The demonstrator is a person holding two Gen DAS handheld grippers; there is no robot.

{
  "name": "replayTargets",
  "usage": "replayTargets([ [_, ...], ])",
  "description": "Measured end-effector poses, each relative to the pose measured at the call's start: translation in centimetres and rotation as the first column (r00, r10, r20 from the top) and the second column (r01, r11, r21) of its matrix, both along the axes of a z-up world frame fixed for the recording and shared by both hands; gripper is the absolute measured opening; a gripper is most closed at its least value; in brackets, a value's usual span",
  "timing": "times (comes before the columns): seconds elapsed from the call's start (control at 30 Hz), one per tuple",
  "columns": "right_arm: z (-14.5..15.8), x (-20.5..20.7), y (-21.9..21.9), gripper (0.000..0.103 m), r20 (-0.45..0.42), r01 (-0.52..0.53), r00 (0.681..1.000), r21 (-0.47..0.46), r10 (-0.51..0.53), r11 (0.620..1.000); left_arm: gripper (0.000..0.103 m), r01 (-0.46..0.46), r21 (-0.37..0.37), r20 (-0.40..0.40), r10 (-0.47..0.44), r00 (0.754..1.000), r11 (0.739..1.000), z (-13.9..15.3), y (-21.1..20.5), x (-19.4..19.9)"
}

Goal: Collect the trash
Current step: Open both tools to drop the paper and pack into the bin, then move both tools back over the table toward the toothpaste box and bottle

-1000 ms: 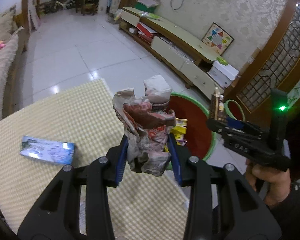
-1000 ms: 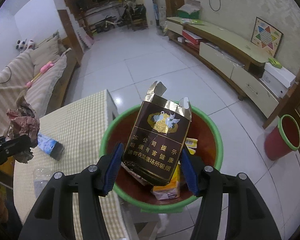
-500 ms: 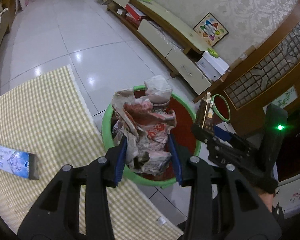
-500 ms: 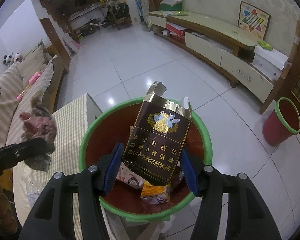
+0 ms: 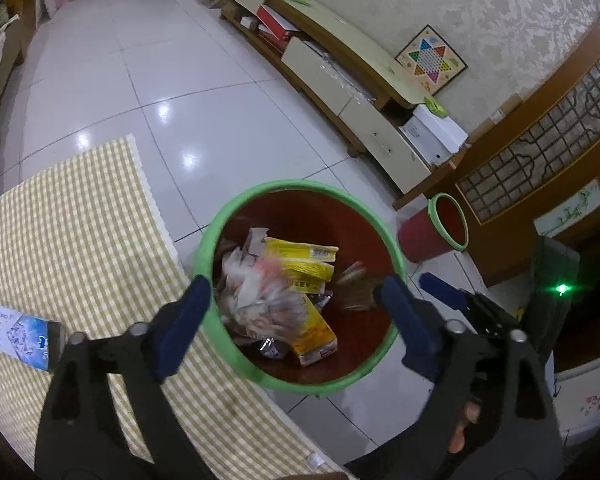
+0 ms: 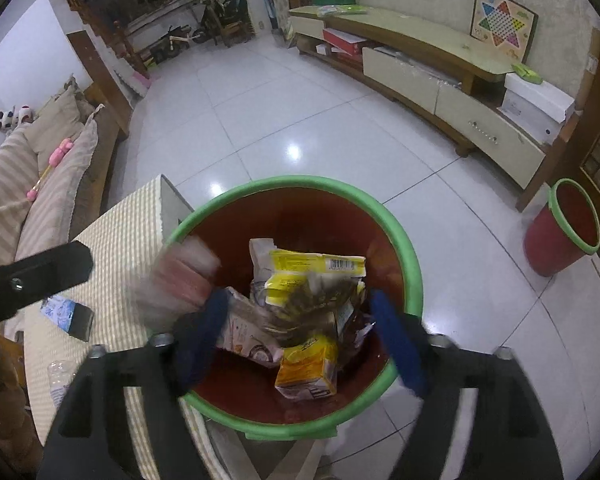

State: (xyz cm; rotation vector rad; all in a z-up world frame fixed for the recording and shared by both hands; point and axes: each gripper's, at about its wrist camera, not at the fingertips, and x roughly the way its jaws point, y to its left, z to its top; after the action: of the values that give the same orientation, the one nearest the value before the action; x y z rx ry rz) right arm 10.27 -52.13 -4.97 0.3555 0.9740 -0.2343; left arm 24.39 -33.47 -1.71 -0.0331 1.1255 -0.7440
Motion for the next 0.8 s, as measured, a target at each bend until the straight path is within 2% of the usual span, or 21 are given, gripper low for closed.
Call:
replayTargets([
  [0.13,0.0,0.0,0.3,0.082,-0.005,-0.010,1.000,-0.014,0.010,1.000,0.097,-0.028,-0.001,0.018,0.028,0.999,1.000,0.8,1.2,0.0],
  [0.27,0.2,0.2,1.2,0.083,0.000,-0.029,1.000,-0.024,0.029,0.999,0.097,-0.068,0.004,0.042,0.067,0.997,0.998,1.9,3.4,-0.1],
  [0.37,0.6,0.3,1.9,0.089,0.014,-0.051,0.999,-0.030,0.051,0.998,0.097,-0.097,0.010,0.053,0.096,0.994,0.995,2.5,5.4,-0.3],
  [0.63,1.4,0.2,5.1,0.090,0.032,-0.132,0.990,-0.077,0.134,0.988,0.097,-0.186,0.016,0.091,0.184,0.979,0.982,4.0,11.7,-2.0],
  [0.8,2.0,-0.2,7.3,0.090,0.046,-0.171,0.983,-0.087,0.175,0.981,0.097,-0.254,0.035,0.083,0.251,0.965,0.966,3.1,16.6,-3.8],
])
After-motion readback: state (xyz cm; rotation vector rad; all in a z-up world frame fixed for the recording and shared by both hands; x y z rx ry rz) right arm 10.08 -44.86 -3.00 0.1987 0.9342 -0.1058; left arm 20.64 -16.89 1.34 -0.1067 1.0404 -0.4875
